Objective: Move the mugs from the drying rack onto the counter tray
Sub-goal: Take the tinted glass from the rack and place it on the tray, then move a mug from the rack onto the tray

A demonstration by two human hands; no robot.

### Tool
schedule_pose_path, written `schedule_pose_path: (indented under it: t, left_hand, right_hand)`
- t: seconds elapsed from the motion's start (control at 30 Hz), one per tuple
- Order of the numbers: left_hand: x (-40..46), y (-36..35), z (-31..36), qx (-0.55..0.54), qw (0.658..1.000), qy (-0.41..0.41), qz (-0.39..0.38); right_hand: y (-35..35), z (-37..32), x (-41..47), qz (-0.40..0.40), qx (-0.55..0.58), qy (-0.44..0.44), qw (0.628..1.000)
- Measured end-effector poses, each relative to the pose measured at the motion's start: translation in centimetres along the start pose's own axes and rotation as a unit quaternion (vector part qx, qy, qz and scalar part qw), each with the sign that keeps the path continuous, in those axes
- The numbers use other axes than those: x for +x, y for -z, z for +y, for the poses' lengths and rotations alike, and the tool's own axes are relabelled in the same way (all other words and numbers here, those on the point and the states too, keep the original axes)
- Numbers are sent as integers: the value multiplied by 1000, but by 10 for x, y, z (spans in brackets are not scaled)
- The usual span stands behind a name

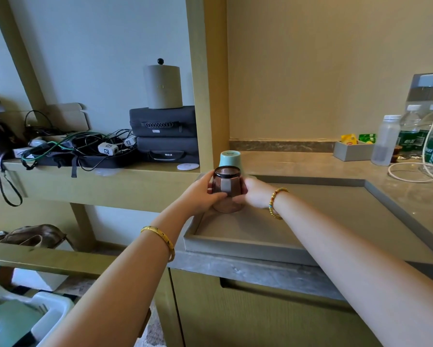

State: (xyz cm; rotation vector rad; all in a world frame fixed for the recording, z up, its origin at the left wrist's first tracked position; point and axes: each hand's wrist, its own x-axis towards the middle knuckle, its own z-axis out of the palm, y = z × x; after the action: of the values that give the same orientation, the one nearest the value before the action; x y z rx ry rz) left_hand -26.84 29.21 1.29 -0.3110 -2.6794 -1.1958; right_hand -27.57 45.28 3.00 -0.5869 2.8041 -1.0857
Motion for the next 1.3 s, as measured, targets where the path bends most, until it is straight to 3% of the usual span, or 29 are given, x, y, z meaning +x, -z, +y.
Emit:
schedule_pose_path:
  t: [0.23, 0.37, 0.53, 0.63, 0.7, 0.93, 1.3]
  left_hand:
    - [-7, -4, 1, 44, 999, 9, 18]
    - [-14, -4, 5, 65, 997, 40, 9]
    - [-35, 17, 9, 81, 994, 71, 15]
    - [-57, 43, 12, 83, 993, 58, 54]
    - [-74, 66, 10, 82, 991, 57, 88]
    - [-166, 150, -44, 114, 966, 117, 202]
    - [-310, 205, -172, 121, 922, 294, 221]
  right_hand:
    - [-4, 1, -2, 9, -17, -4, 1000]
    - [-7, 0, -7, 28, -81, -22, 996]
    - [-12, -23, -20, 199, -112, -31, 973]
    - [-27, -53, -33, 305, -155, 68, 937]
    - [-46, -77, -40, 324, -170, 144, 920]
    - [-158, -150, -45, 203, -100, 230, 946]
    - [-329, -208, -53, -56, -52, 249, 966]
